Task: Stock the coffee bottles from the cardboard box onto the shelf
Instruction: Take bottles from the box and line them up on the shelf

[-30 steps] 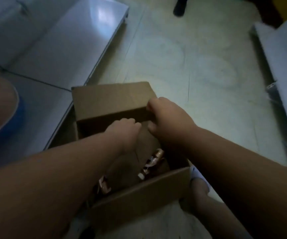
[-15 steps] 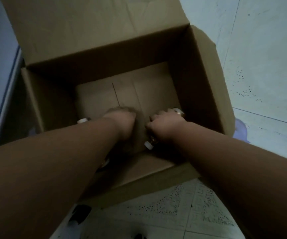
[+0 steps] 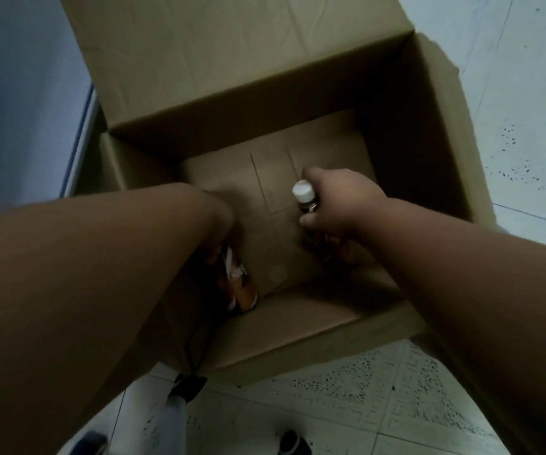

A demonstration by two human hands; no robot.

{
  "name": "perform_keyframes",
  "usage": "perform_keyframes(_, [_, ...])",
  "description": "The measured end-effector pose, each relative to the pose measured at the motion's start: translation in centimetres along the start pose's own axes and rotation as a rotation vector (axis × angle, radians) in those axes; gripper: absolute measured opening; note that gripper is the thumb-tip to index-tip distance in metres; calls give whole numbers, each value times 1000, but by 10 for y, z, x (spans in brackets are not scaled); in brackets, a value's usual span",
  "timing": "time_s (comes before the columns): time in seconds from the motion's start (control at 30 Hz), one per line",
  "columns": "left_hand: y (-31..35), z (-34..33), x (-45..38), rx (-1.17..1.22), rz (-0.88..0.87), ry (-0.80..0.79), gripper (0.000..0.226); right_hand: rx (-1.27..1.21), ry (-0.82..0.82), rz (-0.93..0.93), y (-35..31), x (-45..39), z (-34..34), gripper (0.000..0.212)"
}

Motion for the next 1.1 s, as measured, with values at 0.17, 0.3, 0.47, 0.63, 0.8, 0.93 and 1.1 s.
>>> perform_keyframes(0.17, [30,48,92,253,77,200,46,14,186,-14,-20,41,57,37])
perform_keyframes(0.3, [24,89,186,140,179,533,49,127,387,11,-59,88,123,29])
perform_keyframes(0.47, [6,83,338,85,201,944,48,207,607,-6,-137,173,200,32])
perform_keyframes(0.63, [-24,46,458,164,138,1260,26,211,785,73,-231,244,236,36])
perform_keyframes(0.8, [-59,21,563,125,142,1456,30,96,863,196,-320,286,286,25])
perform_keyframes(0.93, [-96,20,620,76,213,1513,29,40,926,323,-378,298,328,21])
perform_keyframes(1.1, [-155,34,664,42,392,1583,22,5,885,503,-452,278,361,18])
Point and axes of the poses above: each hand's wrist, its own x-axis away from the middle knuckle, its own z-axis out of the back of the hand, y = z × x, the point moved 7 cm from there along -x, towards the middle knuckle, and after that the axes turned 7 degrees about -z, right-handed, at the moved point
